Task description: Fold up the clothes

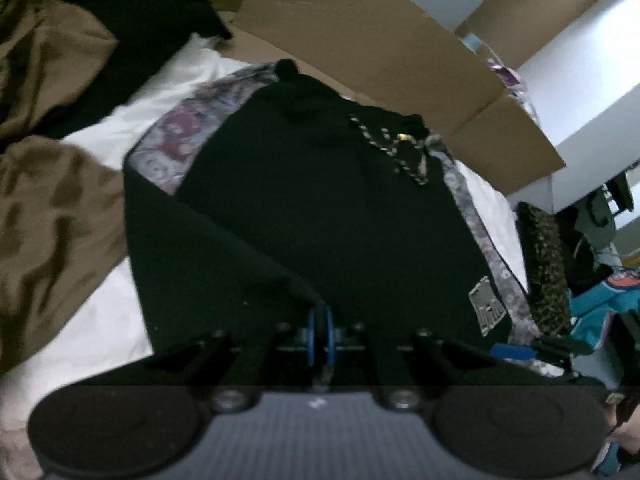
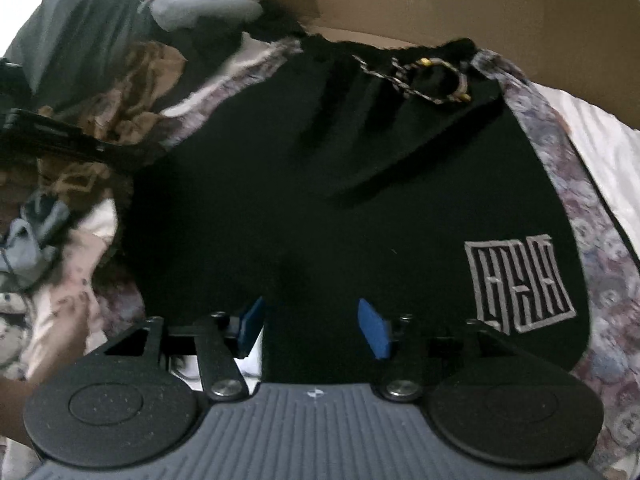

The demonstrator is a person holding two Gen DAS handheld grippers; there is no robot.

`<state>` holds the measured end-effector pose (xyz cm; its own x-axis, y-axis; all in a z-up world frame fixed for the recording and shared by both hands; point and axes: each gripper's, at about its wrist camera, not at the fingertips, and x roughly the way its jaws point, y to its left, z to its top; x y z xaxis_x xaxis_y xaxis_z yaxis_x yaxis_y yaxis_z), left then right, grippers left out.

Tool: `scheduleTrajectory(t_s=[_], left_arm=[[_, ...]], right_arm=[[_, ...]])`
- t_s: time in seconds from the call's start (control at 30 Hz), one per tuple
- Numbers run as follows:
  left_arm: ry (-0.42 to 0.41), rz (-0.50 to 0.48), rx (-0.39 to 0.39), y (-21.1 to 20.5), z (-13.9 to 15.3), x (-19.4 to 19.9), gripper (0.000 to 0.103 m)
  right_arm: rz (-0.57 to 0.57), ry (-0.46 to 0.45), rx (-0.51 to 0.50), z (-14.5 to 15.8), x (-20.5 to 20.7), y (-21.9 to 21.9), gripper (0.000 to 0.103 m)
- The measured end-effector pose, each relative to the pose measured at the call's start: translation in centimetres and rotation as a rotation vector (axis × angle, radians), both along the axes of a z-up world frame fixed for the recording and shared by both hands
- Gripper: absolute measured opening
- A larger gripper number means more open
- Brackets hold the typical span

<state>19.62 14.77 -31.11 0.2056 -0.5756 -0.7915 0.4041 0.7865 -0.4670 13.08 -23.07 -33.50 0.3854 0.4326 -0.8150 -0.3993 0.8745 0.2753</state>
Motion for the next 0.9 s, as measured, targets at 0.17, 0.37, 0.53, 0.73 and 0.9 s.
scheduleTrajectory(t_s=[0.17,0.37,0.53,0.73,0.9], left_arm=[[0.008,-0.03,-0.018,-1.9,-0.2,-0.1,0.007],[0.014,-0.073,-0.038,-3.8,-0.4,-0.5,0.007],[0.01,-0.098,-0.053,-5.2,-0.3,-1.0,0.007],[0.02,-0.123,-0.067,-6.4,-0.2,-1.5,0.007],[0.039,-0.139,-0.084,-7.2,-0.2,-2.1,0.007]], right_arm=[[0.021,-0.024,0.034,0.6,0.4,1.5,0.077],[0.029,-0.033,0.052,0.8,0.6,2.5,0.081],[0.078,-0.046,0.07,1.1,1.1,4.1,0.085],[0.119,-0.052,0.122,1.9,2.1,6.5,0.089],[0.125,-0.055,0.132,1.9,2.4,8.1,0.09]])
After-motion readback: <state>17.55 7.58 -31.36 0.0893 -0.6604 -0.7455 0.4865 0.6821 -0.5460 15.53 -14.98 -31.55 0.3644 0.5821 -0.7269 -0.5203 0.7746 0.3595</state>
